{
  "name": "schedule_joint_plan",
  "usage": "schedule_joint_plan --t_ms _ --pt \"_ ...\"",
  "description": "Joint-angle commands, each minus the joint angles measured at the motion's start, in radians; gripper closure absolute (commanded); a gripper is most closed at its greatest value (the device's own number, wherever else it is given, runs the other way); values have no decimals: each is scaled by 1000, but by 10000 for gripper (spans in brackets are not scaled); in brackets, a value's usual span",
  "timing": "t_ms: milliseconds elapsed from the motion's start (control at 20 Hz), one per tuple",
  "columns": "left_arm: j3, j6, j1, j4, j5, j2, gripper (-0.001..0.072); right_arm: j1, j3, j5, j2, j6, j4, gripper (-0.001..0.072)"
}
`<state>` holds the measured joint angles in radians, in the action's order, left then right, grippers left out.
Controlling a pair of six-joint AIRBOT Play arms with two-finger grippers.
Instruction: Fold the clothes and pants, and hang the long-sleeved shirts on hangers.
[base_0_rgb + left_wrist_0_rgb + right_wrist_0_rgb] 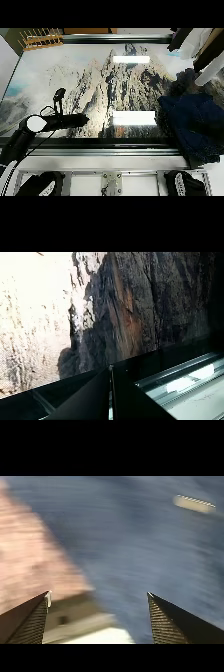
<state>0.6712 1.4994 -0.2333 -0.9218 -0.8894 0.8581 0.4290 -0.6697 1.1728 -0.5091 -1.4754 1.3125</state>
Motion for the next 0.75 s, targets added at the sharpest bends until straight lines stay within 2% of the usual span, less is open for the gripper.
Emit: schedule_joint_plan --t_ms 0,100,150,200,250,700 --pt "1 0 -1 1 0 0 693 -161 -2 -23 -12 92 -206 63" --pt "1 0 -1 1 0 0 693 -220 -2 -21 -27 92 -206 81" --pt "1 0 -1 1 0 0 694 -235 -2 -21 -31 92 -207 253" --pt "1 0 -1 1 1 0 693 -244 -2 -21 -32 92 -207 497" --pt "1 0 -1 1 1 0 693 -245 -2 -21 -32 91 -209 665" --pt "1 0 -1 1 0 0 693 -243 -2 -21 -32 92 -210 666"
